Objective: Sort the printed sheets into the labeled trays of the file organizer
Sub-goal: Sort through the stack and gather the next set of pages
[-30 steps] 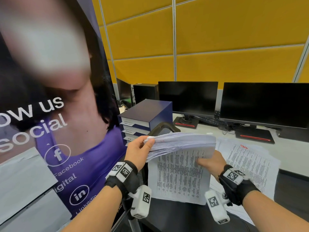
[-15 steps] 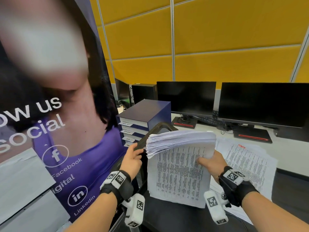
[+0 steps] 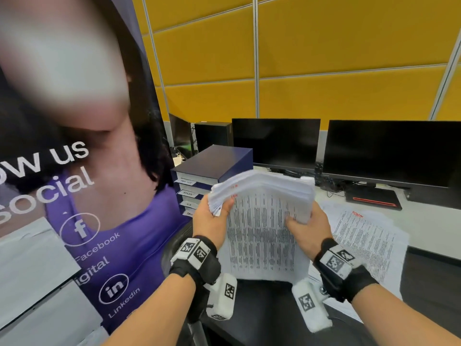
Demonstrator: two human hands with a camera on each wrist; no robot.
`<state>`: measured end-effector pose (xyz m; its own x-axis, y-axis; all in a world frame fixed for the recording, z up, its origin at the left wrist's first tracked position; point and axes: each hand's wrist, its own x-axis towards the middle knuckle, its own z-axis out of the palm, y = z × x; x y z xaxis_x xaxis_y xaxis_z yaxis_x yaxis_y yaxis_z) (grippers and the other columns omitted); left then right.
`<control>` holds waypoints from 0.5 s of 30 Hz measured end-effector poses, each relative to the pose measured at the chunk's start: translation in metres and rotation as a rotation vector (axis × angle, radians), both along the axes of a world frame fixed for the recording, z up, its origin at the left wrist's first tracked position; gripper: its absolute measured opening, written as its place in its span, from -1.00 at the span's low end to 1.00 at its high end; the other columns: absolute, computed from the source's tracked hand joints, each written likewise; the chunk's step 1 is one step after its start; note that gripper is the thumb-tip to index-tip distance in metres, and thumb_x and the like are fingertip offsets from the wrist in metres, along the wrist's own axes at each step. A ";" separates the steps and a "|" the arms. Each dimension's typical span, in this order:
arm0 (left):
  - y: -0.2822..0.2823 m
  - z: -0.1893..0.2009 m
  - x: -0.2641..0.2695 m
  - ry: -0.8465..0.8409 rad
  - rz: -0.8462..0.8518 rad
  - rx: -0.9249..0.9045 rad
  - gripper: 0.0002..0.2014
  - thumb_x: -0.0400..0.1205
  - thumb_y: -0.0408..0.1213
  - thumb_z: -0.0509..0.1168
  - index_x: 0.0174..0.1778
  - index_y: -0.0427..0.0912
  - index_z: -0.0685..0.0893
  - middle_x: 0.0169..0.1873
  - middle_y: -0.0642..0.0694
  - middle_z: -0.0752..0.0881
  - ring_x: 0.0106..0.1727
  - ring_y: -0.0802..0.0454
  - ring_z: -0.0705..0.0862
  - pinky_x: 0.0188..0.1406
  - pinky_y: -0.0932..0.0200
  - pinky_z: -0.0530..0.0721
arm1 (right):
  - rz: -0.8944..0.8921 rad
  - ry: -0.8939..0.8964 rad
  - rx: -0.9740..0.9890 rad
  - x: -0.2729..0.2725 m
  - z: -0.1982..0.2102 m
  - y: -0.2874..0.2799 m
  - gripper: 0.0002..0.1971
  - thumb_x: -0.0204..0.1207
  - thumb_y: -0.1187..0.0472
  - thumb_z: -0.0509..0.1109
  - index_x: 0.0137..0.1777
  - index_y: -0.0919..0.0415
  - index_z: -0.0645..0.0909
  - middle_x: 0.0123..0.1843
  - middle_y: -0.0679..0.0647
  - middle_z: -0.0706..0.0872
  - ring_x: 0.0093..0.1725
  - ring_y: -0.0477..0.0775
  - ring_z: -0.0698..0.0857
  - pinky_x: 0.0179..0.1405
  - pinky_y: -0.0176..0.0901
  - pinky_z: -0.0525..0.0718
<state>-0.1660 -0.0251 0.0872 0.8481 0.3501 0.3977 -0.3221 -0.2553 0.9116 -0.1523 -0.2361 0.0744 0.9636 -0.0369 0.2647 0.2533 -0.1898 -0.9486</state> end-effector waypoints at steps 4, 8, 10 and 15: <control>-0.023 -0.022 -0.007 0.000 0.032 -0.015 -0.78 0.62 -0.21 0.35 0.10 0.05 0.47 -0.13 0.23 0.64 -0.07 0.32 0.65 -0.17 0.45 0.54 | -0.049 0.055 0.041 -0.005 -0.024 0.014 -0.60 0.44 0.46 0.31 0.22 0.09 0.48 -0.06 0.04 0.70 -0.14 0.01 0.72 -0.37 -0.35 0.68; -0.023 -0.054 -0.012 0.089 0.063 -0.041 -0.72 0.52 -0.23 0.46 -0.05 0.13 0.48 -0.17 0.09 0.69 -0.14 0.09 0.68 -0.17 0.25 0.63 | -0.124 0.147 0.102 -0.010 -0.042 0.012 -0.56 0.42 0.48 0.31 0.22 0.07 0.38 -0.10 0.00 0.65 -0.18 -0.02 0.69 -0.39 -0.30 0.60; -0.019 -0.058 -0.013 0.101 0.092 -0.069 -0.71 0.46 -0.26 0.52 -0.09 0.10 0.55 -0.20 0.07 0.73 -0.17 0.11 0.71 -0.15 0.24 0.67 | -0.170 0.143 0.137 -0.010 -0.042 0.007 -0.53 0.42 0.49 0.33 0.25 0.12 0.35 -0.10 0.00 0.63 -0.20 -0.08 0.65 -0.38 -0.29 0.58; -0.015 -0.053 -0.014 0.105 0.126 -0.175 -0.74 0.39 -0.23 0.58 -0.11 0.01 0.65 -0.25 0.15 0.76 -0.22 0.27 0.71 -0.30 0.50 0.56 | -0.124 0.103 0.053 -0.010 -0.038 0.005 -0.59 0.49 0.46 0.31 0.27 0.12 0.36 -0.05 -0.06 0.61 -0.12 -0.14 0.65 -0.36 -0.43 0.54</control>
